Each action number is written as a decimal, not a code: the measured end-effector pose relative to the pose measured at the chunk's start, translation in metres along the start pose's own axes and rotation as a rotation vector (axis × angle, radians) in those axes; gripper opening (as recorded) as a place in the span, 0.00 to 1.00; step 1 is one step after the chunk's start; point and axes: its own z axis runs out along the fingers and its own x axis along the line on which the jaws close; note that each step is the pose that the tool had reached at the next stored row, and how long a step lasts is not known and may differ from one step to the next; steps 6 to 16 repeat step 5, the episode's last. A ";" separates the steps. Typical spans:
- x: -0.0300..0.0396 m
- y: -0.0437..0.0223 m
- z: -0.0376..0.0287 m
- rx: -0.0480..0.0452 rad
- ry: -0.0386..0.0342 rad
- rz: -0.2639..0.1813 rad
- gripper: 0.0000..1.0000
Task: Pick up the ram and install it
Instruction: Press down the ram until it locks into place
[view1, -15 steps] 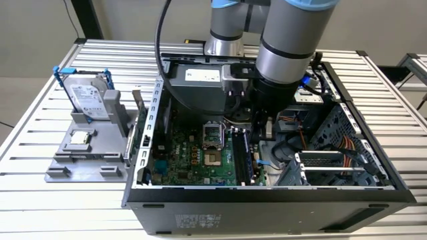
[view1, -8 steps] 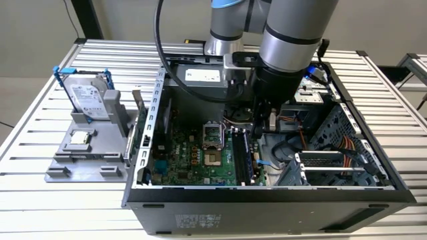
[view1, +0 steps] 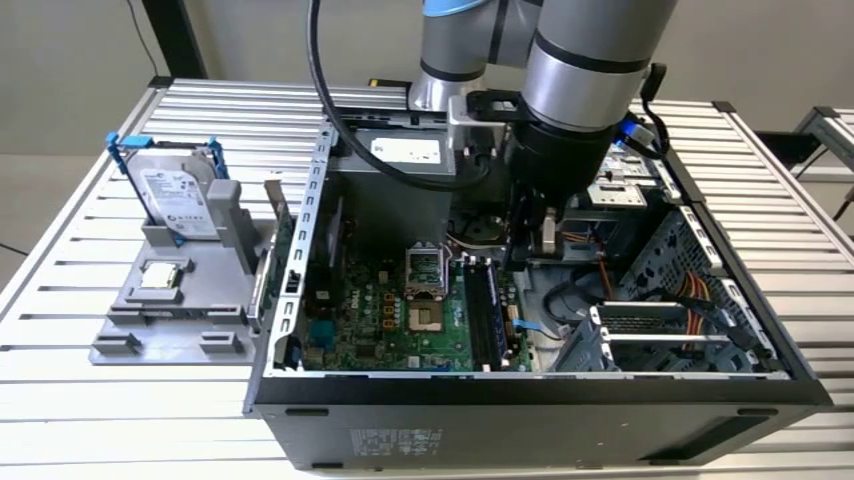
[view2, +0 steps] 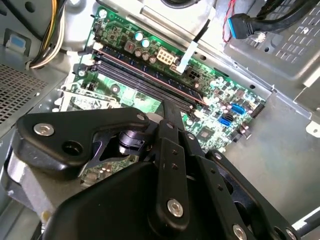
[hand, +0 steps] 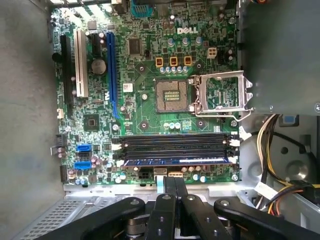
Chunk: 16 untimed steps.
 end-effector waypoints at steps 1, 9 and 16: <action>0.0000 0.0000 0.0000 0.0000 -0.0001 0.000 0.00; 0.0001 0.0000 -0.0008 -0.0001 0.0002 0.000 0.00; 0.0001 0.0000 -0.0008 -0.0001 0.0002 0.000 0.00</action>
